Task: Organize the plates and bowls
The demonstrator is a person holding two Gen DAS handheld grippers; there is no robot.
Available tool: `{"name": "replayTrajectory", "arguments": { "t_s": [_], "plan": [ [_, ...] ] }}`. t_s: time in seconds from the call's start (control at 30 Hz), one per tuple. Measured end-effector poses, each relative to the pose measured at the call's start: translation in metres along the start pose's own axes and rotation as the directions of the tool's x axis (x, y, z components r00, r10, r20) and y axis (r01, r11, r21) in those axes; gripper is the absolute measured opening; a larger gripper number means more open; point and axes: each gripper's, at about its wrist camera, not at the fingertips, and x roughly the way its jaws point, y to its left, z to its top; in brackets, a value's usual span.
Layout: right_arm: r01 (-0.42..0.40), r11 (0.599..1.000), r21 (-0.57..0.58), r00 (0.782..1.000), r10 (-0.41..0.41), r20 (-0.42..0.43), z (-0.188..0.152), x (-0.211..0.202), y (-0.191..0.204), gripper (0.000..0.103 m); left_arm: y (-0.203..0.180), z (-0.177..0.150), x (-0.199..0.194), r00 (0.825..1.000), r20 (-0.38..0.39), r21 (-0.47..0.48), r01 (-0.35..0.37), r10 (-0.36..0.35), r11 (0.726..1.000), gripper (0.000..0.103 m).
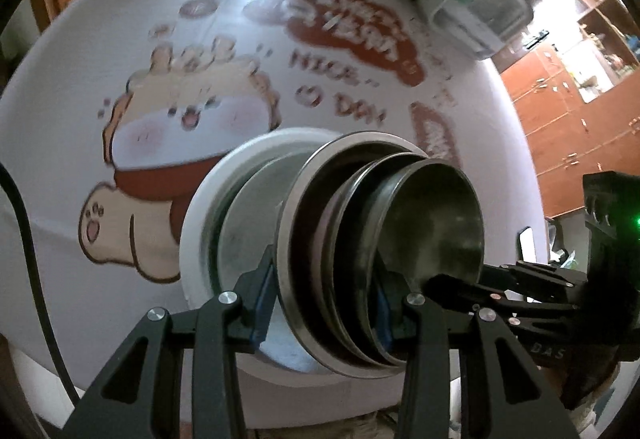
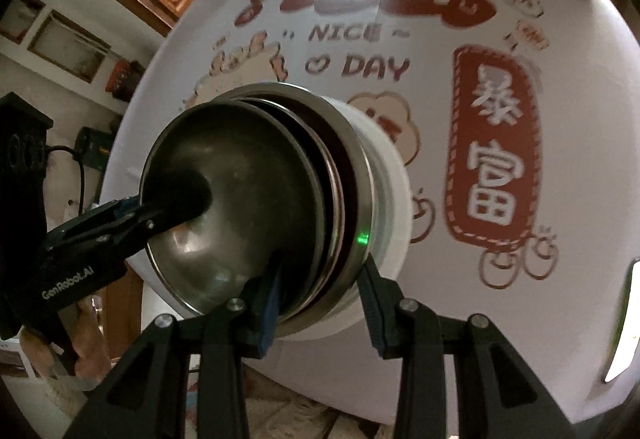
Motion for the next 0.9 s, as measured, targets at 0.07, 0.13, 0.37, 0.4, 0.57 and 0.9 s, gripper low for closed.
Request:
{"name": "replayTrajectory", "arguments": {
  "t_s": [0.07, 0.13, 0.37, 0.4, 0.57, 0.9],
  "plan": [
    [0.009, 1.000, 0.005, 1.000, -0.009, -0.018, 0.002, 0.008, 0.001, 0.036, 0.008, -0.003, 0.008, 1.000, -0.019, -0.008, -0.001, 0.001, 1.000, 0.039],
    [0.018, 1.000, 0.007, 1.000, -0.018, -0.024, 0.002, 0.011, 0.003, 0.036, 0.011, -0.005, 0.014, 0.999, -0.032, -0.011, 0.003, -0.003, 1.000, 0.039],
    [0.023, 1.000, 0.013, 0.999, -0.023, -0.034, 0.004, 0.015, 0.003, 0.036, 0.014, -0.004, 0.018, 0.999, -0.035, 0.003, 0.018, -0.018, 1.000, 0.039],
    [0.024, 1.000, 0.014, 0.999, -0.023, -0.036, 0.004, 0.016, 0.003, 0.036, 0.014, -0.004, 0.018, 0.999, -0.034, 0.006, 0.018, -0.017, 1.000, 0.039],
    [0.031, 0.999, 0.012, 0.999, -0.031, -0.035, 0.005, 0.017, 0.005, 0.036, 0.013, -0.003, 0.017, 0.999, -0.029, 0.008, 0.016, -0.016, 1.000, 0.039],
    [0.057, 0.998, 0.013, 0.998, -0.057, -0.027, 0.006, 0.019, 0.009, 0.036, 0.013, -0.003, 0.016, 1.000, -0.029, 0.020, 0.012, -0.011, 1.000, 0.039]
  ]
}}
